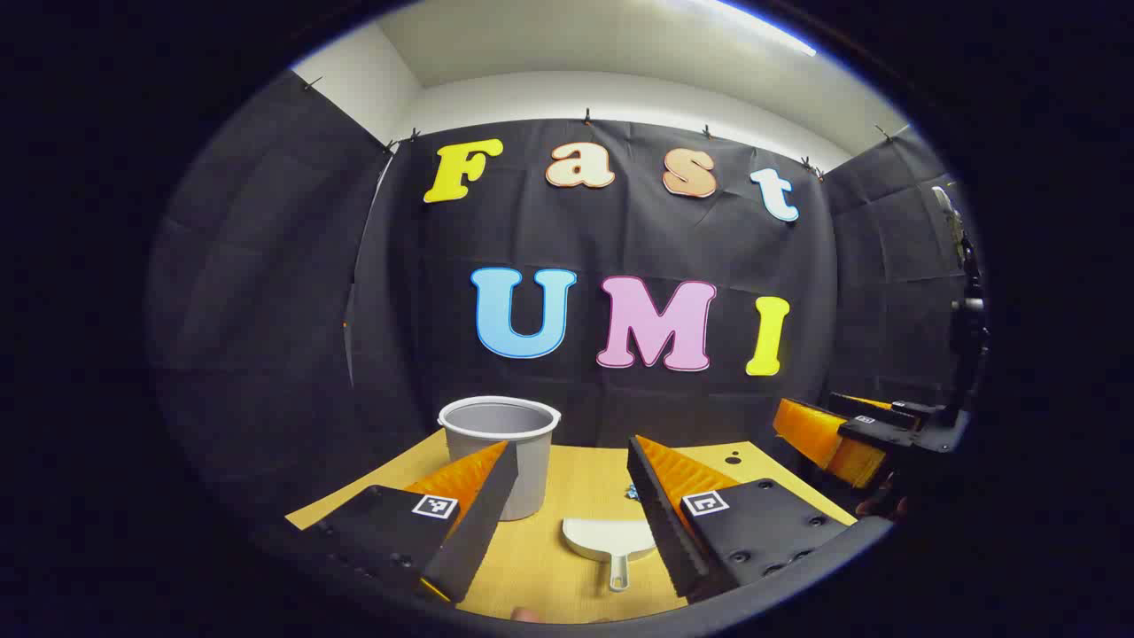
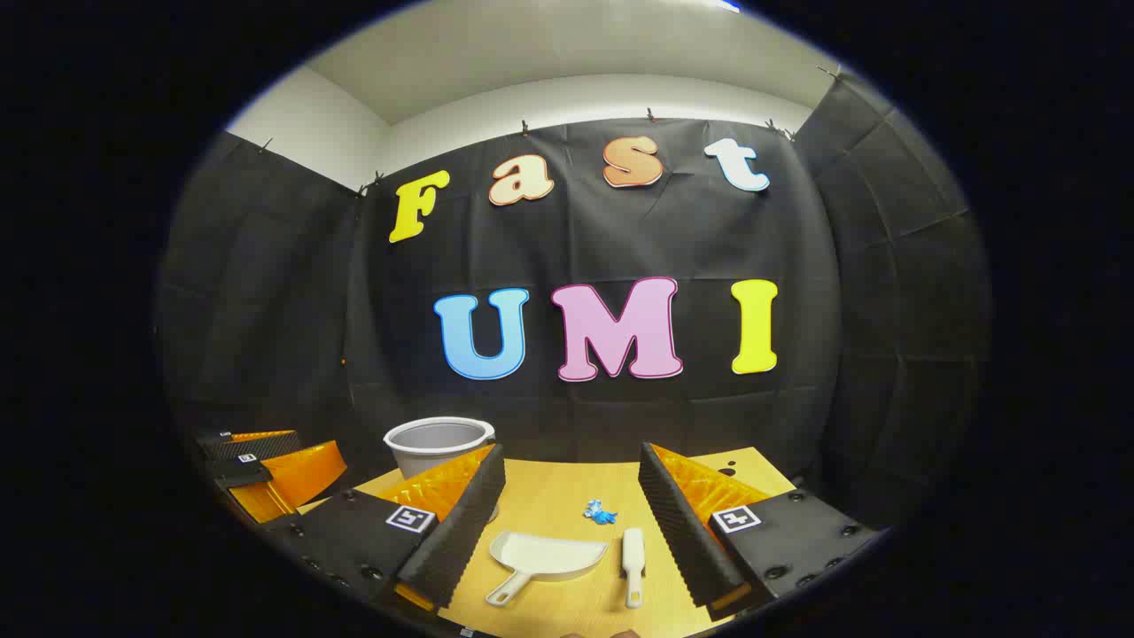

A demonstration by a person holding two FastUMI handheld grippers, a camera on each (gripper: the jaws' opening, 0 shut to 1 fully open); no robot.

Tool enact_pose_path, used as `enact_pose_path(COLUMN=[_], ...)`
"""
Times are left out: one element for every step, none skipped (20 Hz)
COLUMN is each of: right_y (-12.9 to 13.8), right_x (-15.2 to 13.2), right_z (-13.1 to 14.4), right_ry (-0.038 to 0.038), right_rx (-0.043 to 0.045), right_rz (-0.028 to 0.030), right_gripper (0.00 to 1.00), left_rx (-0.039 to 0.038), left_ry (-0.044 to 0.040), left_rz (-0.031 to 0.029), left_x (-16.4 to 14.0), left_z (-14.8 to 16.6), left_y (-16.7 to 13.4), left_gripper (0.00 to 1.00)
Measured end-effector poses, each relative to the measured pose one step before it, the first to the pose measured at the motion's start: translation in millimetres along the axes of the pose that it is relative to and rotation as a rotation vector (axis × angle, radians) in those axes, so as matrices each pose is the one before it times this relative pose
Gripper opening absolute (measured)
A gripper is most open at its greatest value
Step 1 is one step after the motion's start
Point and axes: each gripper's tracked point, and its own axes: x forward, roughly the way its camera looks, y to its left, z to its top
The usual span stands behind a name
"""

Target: Pick up the small broom and dustpan from the desktop, sweep the trash into the dustpan with the broom, and then empty the trash into the garbage bin.

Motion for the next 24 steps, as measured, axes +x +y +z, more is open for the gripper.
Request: enact_pose_path(right_y=[1.08,1.66,0.26,-0.07,0.18,2.11,1.14,-0.14,-0.82,-1.02,-1.49,-2.63,-2.61,-2.78,-2.74,-2.37,-0.71,-1.93,-1.34,-1.6,-1.89,-0.87,0.05,-0.91], right_x=[-3.29,-2.06,-2.29,-1.4,-0.69,-0.73,-0.87,1.26,-0.93,-0.64,-0.93,-0.93,-1.47,-1.35,-2.01,-1.31,-1.02,0.41,-1.16,-0.19,-0.57,-0.38,-0.15,0.13], right_z=[-1.67,0.15,0.76,3.54,2.73,-0.8,-0.5,0.76,-1.46,-1.9,-0.4,-0.81,-0.23,0.73,-0.41,0.18,0.02,-0.23,-0.76,1.88,1.6,0.86,-0.79,-1.7], right_ry=[0.00577,0.0038,-0.00652,-0.01475,-0.00993,-0.00216,-0.00148,0.00028,0.00483,0.00648,0.00365,0.00335,0.00138,-0.00033,-0.00191,-0.00162,-0.00146,-0.00092,0.00041,-0.00318,-0.00492,-0.00448,-0.00051,0.00509], right_rx=[-0.00547,-0.00556,-0.0065,-0.00487,-0.00275,-0.00341,-0.00616,-0.00542,-0.00125,0.00077,0.00033,0.00055,0.00149,0.00179,0.00165,0.00044,-0.00136,-0.00285,-0.00074,0.00117,0.00187,0.00166,-0.00208,-0.0051], right_rz=[0.00343,0.00369,-0.00116,-0.00371,0.00038,0.00651,0.00412,0.00215,0.00324,0.00144,-0.00178,-0.00398,-0.00329,-0.00512,-0.00437,-0.00268,-0.00192,-0.00248,-0.00302,-0.0035,-0.0069,-0.00361,-0.00248,0.00017], right_gripper=[0.97,0.97,0.98,0.98,0.98,0.97,0.97,0.97,0.97,0.97,0.97,0.98,0.98,0.98,0.97,0.93,0.97,0.97,0.97,0.97,0.97,0.97,0.97,0.97], left_rx=[-0.00242,-0.00285,-0.00058,0.00187,0.00284,0.00122,-0.00044,-0.0002,0.00288,0.00493,0.00425,0.00399,0.00575,0.00589,0.00484,0.00428,0.00404,0.00462,0.00595,0.00282,-0.00429,-0.00742,-0.00439,0.0], left_ry=[0.00347,0.00403,0.00184,0.00029,0.00145,-0.00065,-0.00289,-0.00262,0.00062,-0.00069,-0.00377,-0.00289,0.00078,0.00122,-0.00045,-0.00075,0.00269,0.00232,0.00441,0.00542,0.00361,-0.00228,-0.0025,0.00364], left_rz=[0.00258,-0.00146,-0.00511,-0.00127,-0.00253,-0.00096,-0.001,-0.00335,-0.00151,-0.00101,-0.00343,-0.00618,-0.00333,-0.00405,-0.00655,-0.0076,-0.00825,-0.0068,-0.00444,-0.00027,-0.00396,-0.00523,-0.00133,0.00288], left_x=[-2.54,-1.59,-1.28,-0.87,-0.03,0.35,0.76,1.6,0.66,1.24,0.13,-1.1,-0.9,0.76,-0.76,-0.83,0.12,-1.12,1.04,0.64,1.26,0.11,0.9,2.14], left_z=[-0.66,-2.19,-0.71,-1.37,0.46,-0.54,1.46,0.45,0.84,-0.84,1.58,0.65,-0.12,-2.61,0.03,0.11,-0.35,-1.04,-0.05,-1.05,0.3,-0.2,0.8,-3.27], left_y=[0.78,-0.33,-0.8,-0.27,0.1,-0.15,-0.75,-1.8,-1.42,-1.33,-1.99,-2.83,-2.66,-2.67,-3.82,-3.24,-3.51,-1.99,-2.33,-0.63,-0.95,-2.86,-0.49,1.21], left_gripper=[0.75,0.75,0.75,0.75,0.75,0.75,0.72,0.72,0.72,0.72,0.72,0.72,0.72,0.72,0.72,0.75,0.75,0.77,0.77,0.72,0.72,0.72,0.75,0.72])
